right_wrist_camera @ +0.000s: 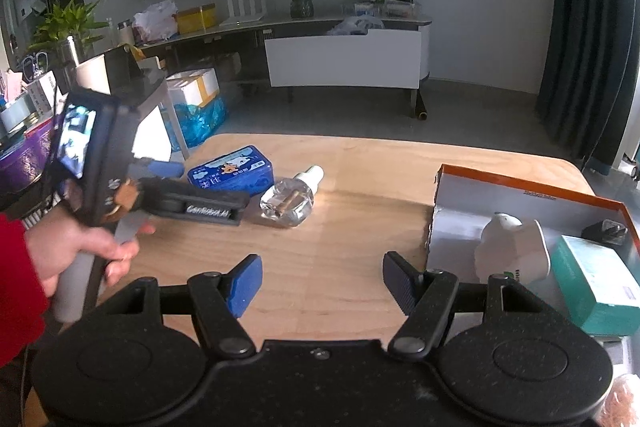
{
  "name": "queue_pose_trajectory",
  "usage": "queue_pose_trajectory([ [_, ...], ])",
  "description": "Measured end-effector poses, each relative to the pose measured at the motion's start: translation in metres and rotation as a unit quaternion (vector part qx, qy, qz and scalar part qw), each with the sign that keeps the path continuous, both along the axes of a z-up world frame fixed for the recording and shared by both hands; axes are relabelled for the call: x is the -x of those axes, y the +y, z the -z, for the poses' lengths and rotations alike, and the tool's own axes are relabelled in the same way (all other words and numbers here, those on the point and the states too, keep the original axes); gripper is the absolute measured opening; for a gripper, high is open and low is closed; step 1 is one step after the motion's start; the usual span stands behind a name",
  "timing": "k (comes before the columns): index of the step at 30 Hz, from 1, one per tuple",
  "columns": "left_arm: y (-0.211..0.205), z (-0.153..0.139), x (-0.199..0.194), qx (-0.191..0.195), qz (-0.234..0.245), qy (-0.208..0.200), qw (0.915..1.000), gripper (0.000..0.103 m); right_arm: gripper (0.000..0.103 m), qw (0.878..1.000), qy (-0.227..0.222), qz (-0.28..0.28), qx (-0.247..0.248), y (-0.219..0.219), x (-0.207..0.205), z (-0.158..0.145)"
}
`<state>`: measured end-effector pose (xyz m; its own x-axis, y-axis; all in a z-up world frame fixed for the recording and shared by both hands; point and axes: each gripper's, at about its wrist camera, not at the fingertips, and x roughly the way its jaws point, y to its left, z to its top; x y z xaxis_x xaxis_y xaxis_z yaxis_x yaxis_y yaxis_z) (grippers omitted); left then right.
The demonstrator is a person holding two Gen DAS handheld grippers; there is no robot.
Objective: Organize rigid objects
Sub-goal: 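Grasp the blue printed tissue box with the left gripper while the right gripper approaches the diffuser bottle, then lift the tissue box with the left gripper while the right gripper grasps the clear diffuser bottle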
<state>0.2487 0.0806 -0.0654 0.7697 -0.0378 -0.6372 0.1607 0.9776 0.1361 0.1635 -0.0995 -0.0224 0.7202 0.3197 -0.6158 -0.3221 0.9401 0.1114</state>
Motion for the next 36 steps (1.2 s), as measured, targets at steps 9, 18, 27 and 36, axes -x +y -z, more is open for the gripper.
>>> queue_pose_trajectory([
  [9, 0.001, 0.003, -0.017, 0.031, 0.005, 0.005, 0.9995, 0.063, 0.08, 0.999, 0.018, 0.009, -0.025, 0.01, -0.03, 0.011],
  [18, 0.025, -0.032, 0.038, 0.078, -0.102, 0.03, 0.9913, 0.062, 0.08, 0.998, 0.035, 0.014, -0.041, 0.044, -0.074, 0.025],
  [27, 0.019, -0.053, 0.099, 0.103, -0.122, -0.009, 0.9871, 0.063, 0.081, 0.998, 0.042, 0.04, -0.022, 0.08, -0.108, 0.052],
  [36, 0.019, -0.051, 0.087, 0.119, -0.126, -0.013, 0.9848, 0.063, 0.062, 0.999, 0.02, 0.036, 0.0, 0.075, -0.095, 0.049],
])
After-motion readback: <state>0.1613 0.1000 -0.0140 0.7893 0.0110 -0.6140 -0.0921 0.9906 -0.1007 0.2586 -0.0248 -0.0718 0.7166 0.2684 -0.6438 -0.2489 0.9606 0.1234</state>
